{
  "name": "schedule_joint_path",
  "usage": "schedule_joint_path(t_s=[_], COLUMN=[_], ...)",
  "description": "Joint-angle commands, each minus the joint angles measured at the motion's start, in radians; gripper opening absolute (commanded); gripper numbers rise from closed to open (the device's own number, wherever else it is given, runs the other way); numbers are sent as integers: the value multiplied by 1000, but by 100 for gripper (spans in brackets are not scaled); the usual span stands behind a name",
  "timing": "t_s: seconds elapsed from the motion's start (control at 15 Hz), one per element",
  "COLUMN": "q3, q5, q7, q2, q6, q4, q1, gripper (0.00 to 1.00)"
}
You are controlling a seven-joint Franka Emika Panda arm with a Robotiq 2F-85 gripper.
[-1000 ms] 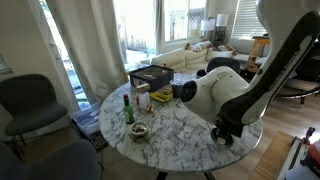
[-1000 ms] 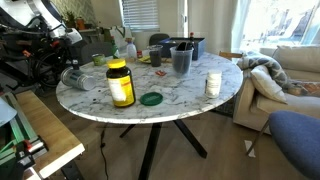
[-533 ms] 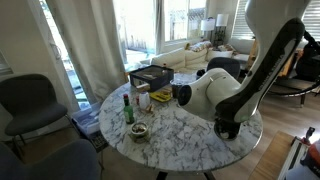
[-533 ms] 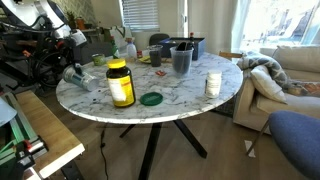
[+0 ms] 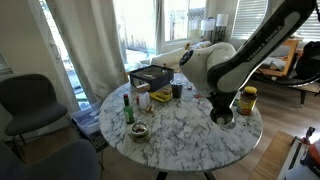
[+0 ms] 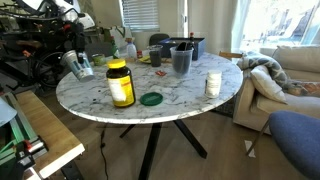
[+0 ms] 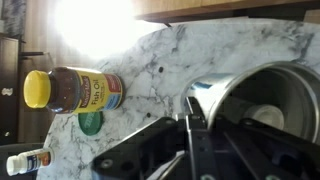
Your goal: Place the silver cup upright.
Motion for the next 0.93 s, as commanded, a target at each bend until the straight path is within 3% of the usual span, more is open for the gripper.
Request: schedule_joint_path(t_s=[0.0,0.2,0.33,0.6,0.87], q3=[-13,-18,-40,-131,-251], q5=[32,38,133,261,356], q7=[-69,-100,-61,-228,-457], q2=[-41,-77,-76,-160,-216], q6=[10,12,41,85,217], q4=[-8,-12,13,17,-14], q1=[-30,-48,-62,-127,-204], gripper=[1,1,1,1,1])
